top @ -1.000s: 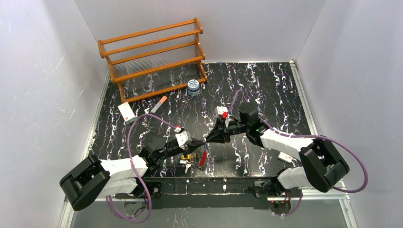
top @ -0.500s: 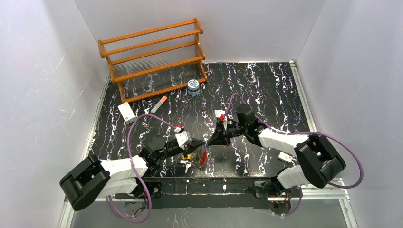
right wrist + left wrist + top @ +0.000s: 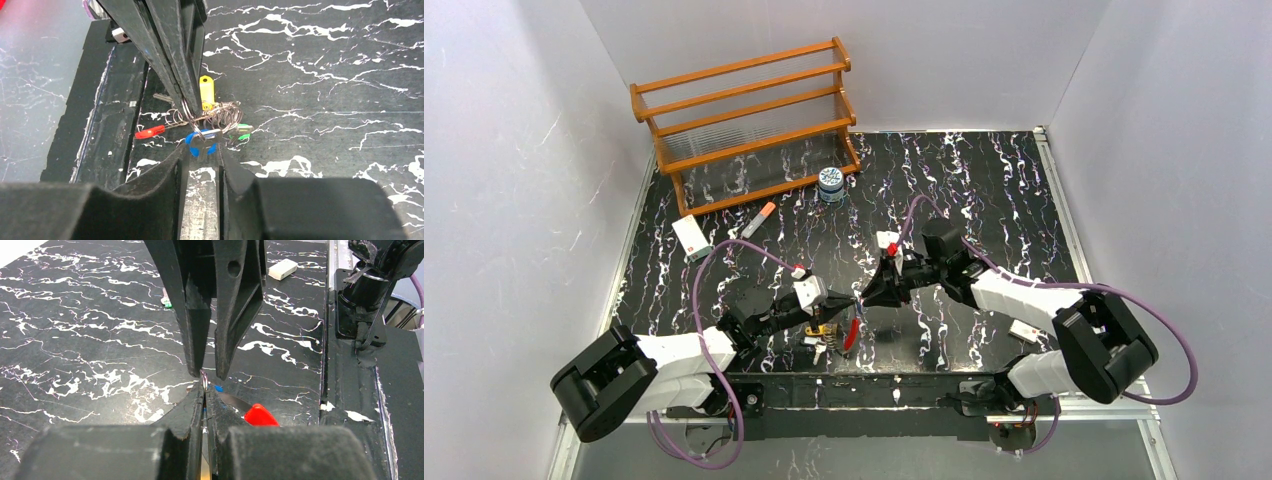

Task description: Put the keys on the keyring

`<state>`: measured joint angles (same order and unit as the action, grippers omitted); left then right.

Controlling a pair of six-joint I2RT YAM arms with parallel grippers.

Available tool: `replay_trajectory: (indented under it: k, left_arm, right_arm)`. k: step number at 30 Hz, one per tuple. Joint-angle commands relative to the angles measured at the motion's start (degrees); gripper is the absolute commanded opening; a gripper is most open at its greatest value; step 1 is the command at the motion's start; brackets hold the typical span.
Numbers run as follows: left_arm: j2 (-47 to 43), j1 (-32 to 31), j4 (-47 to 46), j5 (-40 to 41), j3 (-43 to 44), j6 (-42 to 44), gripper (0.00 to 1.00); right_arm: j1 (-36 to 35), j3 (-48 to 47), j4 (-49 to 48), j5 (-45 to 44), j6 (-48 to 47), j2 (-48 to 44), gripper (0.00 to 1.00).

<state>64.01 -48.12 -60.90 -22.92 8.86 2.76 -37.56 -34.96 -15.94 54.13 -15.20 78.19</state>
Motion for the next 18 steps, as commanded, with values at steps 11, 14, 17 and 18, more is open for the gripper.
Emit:
replay_trajectory:
  k: [11,14,17,18]
  left_arm:
    - [-0.1,-0.1,-2.3,-0.6,0.9,0.2,0.00]
    - [-0.2,-0.1,-2.3,-0.6,0.9,0.2,0.00]
    - [-0.3,0.0,-2.3,-0.6,0.9,0.1,0.00]
    - [-0.2,-0.1,-2.3,-0.6,0.9,0.1,0.00]
  right_arm:
    - [0.0,-1.9,-8.8,5.1,2.2,-1.4,0.48]
    - [-0.4,-2.0,-10.3,5.2,3.0,-0.6,0.47]
    - [-0.7,-2.3,-10.9,5.2,3.6,0.4,0.45]
    - [-0.7,-2.5,-11.0,5.2,3.7,0.7,0.44]
